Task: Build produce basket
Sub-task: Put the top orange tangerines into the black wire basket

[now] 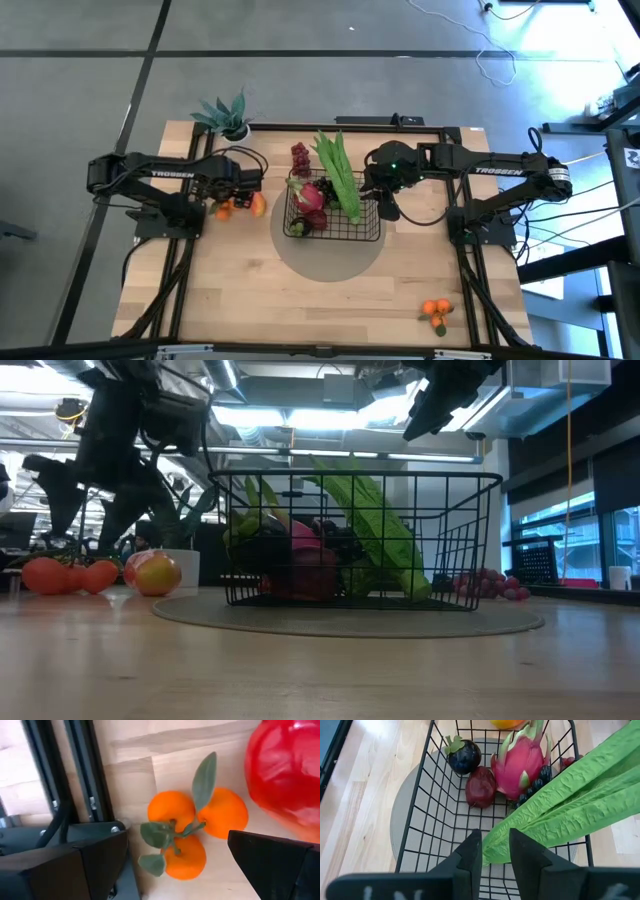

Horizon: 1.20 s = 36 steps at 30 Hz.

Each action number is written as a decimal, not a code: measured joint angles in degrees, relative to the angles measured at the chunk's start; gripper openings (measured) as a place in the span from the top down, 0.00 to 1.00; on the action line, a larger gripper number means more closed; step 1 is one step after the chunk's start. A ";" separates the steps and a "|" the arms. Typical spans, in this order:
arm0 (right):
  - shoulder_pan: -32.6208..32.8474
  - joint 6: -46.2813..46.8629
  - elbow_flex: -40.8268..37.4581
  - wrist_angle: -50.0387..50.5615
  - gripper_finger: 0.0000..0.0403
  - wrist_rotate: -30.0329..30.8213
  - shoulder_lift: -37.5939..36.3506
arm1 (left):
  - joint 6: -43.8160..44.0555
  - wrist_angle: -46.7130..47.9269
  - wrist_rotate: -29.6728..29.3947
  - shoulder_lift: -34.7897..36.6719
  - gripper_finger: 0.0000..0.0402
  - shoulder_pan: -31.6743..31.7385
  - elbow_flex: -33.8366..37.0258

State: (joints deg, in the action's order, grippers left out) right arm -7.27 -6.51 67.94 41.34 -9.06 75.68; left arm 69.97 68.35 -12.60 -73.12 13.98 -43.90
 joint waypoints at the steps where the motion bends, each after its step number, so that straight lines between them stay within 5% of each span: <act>1: 0.00 0.01 0.00 0.00 0.79 0.00 0.00 | -0.02 -0.70 -0.03 0.00 0.17 0.00 0.41; 10: 0.00 0.02 0.00 0.00 0.79 0.00 0.00 | -0.04 -3.31 -0.77 0.00 0.32 0.00 1.73; 32: 0.00 0.25 0.00 0.04 0.79 0.00 0.00 | -3.53 -3.29 -0.37 0.00 0.96 0.00 1.73; 36: 0.00 0.25 0.00 0.04 0.79 0.00 0.00 | -4.61 -3.31 -1.00 0.00 0.98 -0.16 1.73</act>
State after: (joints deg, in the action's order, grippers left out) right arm -7.27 -6.26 67.94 41.39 -9.06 75.68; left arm 65.37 65.04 -13.60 -73.12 13.81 -42.17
